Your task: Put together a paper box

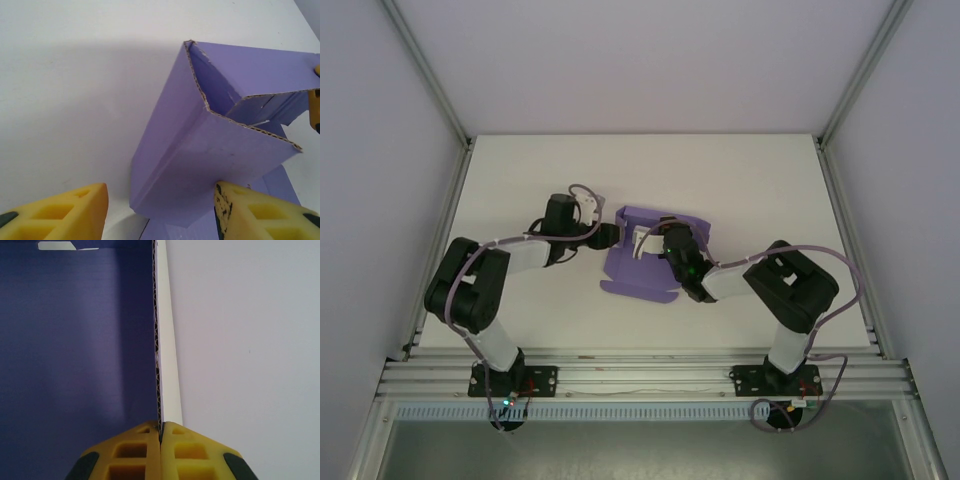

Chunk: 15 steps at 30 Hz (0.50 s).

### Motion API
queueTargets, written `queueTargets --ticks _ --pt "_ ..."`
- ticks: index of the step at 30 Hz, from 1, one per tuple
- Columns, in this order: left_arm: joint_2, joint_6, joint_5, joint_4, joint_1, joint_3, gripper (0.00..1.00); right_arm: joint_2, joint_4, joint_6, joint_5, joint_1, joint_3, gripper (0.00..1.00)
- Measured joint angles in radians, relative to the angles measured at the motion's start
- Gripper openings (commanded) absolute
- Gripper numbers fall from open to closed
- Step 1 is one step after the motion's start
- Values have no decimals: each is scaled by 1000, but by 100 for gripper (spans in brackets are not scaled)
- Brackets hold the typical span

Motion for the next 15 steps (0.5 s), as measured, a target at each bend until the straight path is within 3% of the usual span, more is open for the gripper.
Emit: queueTargets --ticks 7,15 --pt "53 43 -12 3 -35 55 51 -21 -40 8 4 0 3 0" --pt "53 101 -198 1 -144 71 42 -56 -108 17 0 4 7 0"
